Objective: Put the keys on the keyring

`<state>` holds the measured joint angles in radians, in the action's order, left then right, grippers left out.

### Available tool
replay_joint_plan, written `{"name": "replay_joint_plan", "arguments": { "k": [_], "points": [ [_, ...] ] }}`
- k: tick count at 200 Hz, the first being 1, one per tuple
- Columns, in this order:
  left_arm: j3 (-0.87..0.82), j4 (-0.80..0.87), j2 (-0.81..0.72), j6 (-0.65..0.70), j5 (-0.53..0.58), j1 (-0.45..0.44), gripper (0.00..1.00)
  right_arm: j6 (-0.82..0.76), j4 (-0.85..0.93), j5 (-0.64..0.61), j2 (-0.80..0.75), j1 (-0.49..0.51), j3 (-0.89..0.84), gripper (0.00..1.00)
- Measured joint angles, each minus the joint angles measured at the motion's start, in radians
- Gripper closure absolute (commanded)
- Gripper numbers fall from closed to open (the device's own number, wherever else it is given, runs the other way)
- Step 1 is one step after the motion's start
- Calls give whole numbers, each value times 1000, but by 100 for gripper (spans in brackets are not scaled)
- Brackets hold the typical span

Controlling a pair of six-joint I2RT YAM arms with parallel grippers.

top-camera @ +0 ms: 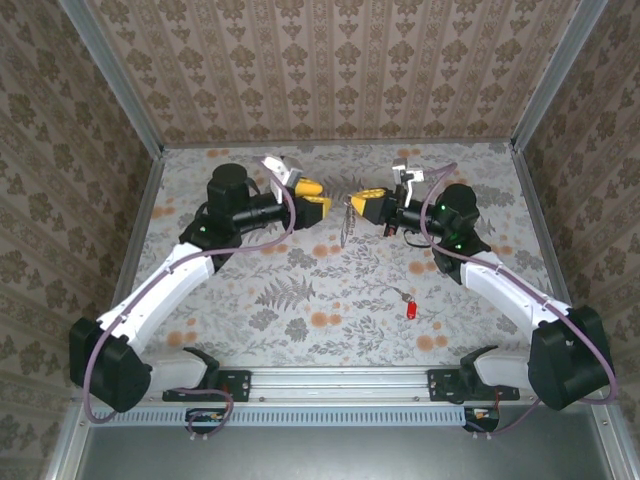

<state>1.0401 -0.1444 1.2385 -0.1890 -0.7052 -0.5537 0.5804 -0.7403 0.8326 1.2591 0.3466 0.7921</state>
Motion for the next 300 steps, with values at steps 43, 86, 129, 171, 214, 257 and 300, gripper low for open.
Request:
{"name": "replay_joint_plan", "arguments": {
  "k": [43, 86, 129, 171, 214, 257, 300],
  "points": [
    [-58, -203, 16, -145, 13, 0, 53, 89, -165, -23, 24, 2, -2, 100],
    [-91, -390, 55, -272, -22, 0, 57, 134, -225, -41, 52, 19, -1, 100],
    [-92, -494, 81, -340, -62, -3, 59, 139, -249, -45, 66, 28, -1, 100],
    [-92, -517, 102, -357, -87, -23, 59, 143, -249, -45, 73, 32, -1, 100],
    [-91, -518, 120, -358, -108, -42, 64, 150, -249, -45, 74, 32, -1, 100],
    [-90, -518, 121, -358, -110, -48, 63, 149, -249, -45, 74, 32, -1, 100],
    [-90, -518, 121, -357, -93, -48, 60, 148, -247, -46, 74, 32, -1, 100]
  ]
}}
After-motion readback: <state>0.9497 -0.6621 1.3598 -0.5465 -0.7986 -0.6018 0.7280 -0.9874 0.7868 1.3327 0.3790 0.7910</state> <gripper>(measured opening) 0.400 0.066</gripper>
